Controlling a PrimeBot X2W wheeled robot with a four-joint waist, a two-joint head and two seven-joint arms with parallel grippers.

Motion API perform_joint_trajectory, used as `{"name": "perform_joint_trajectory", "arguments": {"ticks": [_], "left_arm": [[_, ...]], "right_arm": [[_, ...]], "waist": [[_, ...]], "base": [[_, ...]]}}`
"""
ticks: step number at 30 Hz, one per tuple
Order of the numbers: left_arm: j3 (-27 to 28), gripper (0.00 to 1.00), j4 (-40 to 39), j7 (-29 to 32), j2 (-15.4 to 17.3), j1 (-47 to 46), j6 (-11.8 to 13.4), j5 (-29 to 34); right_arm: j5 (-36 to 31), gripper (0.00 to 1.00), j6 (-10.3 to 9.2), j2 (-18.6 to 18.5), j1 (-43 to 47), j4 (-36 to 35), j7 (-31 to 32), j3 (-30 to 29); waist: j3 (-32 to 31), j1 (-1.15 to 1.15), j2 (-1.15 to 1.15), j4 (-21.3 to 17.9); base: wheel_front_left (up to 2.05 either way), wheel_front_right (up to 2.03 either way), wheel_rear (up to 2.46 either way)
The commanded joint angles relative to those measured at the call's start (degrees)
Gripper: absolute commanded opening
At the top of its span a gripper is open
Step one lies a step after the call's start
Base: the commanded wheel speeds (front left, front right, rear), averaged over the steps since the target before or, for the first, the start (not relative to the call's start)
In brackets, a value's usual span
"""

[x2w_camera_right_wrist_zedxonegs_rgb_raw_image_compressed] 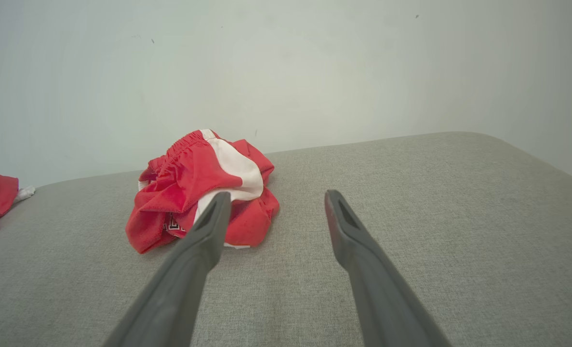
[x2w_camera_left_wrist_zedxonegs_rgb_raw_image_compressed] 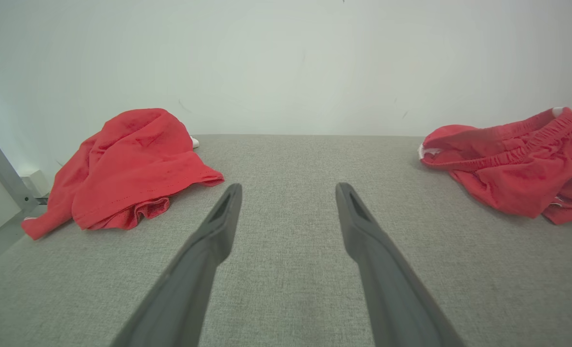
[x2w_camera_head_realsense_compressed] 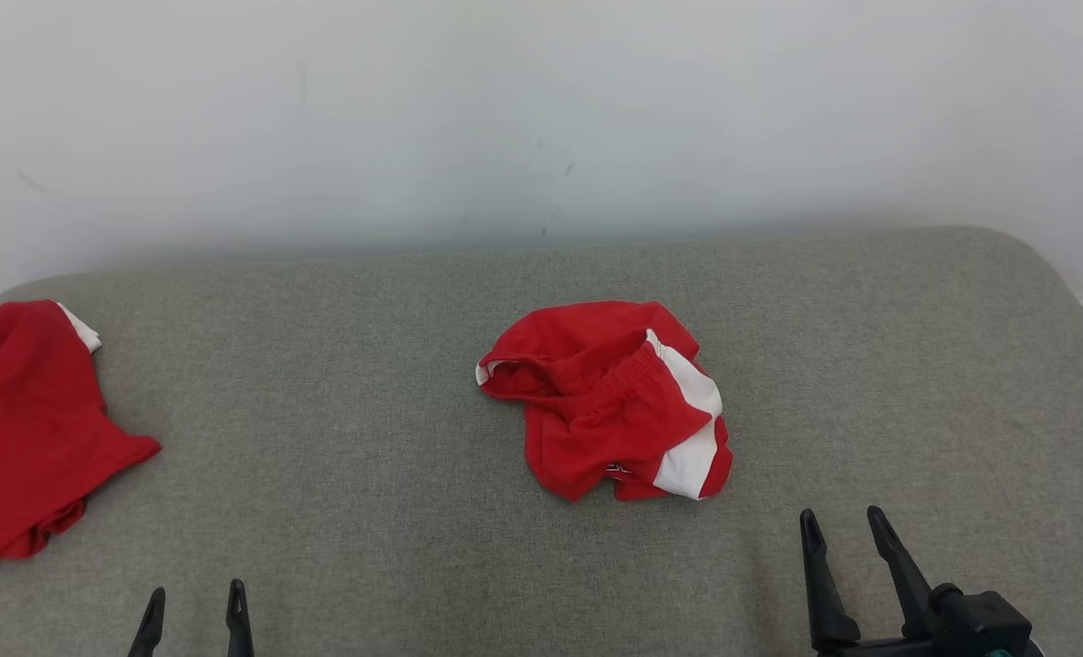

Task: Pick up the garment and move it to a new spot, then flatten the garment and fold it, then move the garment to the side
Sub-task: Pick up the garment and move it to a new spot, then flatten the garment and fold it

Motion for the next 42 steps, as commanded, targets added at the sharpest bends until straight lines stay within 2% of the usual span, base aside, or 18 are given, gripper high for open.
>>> {"name": "perform_joint_trajectory", "arguments": {"ticks": [1,42], "left_arm": [[0.3,1.00,-0.2,-0.2,-0.3,-0.2,-0.3,0.8],[0.5,1.00,-0.2,-0.2,-0.6,0.5,0.5,0.3]], "right_arm": [[-0.4,1.00,-0.12,0.0,0.4,0.0,0.0,0.1],[0.1,1.00,-0.12,0.0,0.0,0.3,0.0,0.4]], "waist": [[0.0,0.00,0.00,0.0],[0.2,0.00,0.00,-0.2]], "base": [[0.00,0.00,0.00],[0.00,0.00,0.00]]}}
